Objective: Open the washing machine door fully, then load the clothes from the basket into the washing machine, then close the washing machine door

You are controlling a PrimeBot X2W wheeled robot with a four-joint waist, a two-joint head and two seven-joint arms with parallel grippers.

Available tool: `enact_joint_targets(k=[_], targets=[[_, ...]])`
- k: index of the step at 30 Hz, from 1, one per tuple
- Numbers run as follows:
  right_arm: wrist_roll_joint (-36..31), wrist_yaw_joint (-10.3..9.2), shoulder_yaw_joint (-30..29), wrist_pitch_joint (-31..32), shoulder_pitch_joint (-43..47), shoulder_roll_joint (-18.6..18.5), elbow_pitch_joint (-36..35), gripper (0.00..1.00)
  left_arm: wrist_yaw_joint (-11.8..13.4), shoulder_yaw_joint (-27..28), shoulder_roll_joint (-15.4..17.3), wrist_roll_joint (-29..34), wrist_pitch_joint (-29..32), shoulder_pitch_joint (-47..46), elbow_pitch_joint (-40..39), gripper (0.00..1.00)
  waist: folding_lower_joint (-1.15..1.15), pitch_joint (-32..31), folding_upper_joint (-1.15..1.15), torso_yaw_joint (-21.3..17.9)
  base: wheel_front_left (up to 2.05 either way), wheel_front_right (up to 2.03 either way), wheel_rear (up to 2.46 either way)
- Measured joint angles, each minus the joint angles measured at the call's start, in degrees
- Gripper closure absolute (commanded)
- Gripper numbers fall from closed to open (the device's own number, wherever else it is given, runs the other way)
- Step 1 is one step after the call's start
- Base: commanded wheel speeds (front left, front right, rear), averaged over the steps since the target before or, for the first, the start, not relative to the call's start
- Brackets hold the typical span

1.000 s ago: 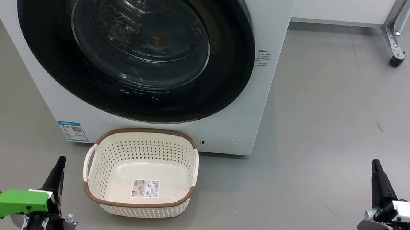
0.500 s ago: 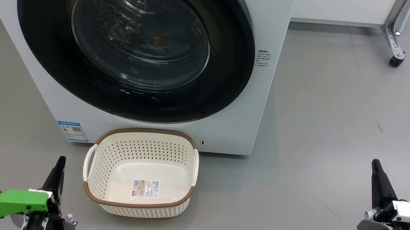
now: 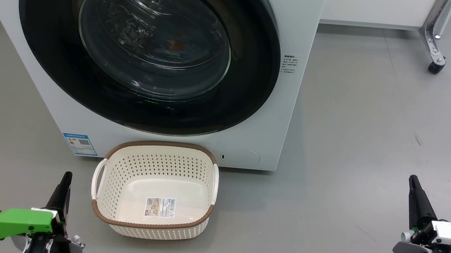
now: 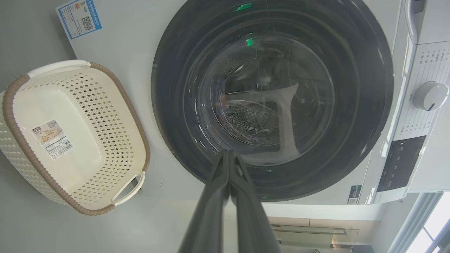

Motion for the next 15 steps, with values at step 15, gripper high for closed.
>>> enact_joint_targets(k=[15], targets=[[0.0, 0.0, 0.0, 0.0, 0.0, 0.0, 0.0, 1.0, 0.0, 0.12, -0.02, 0.08, 0.01, 0.0, -0.04, 1.0, 0.0, 0.0, 0.0, 0.0, 0.0, 0.0, 0.0]])
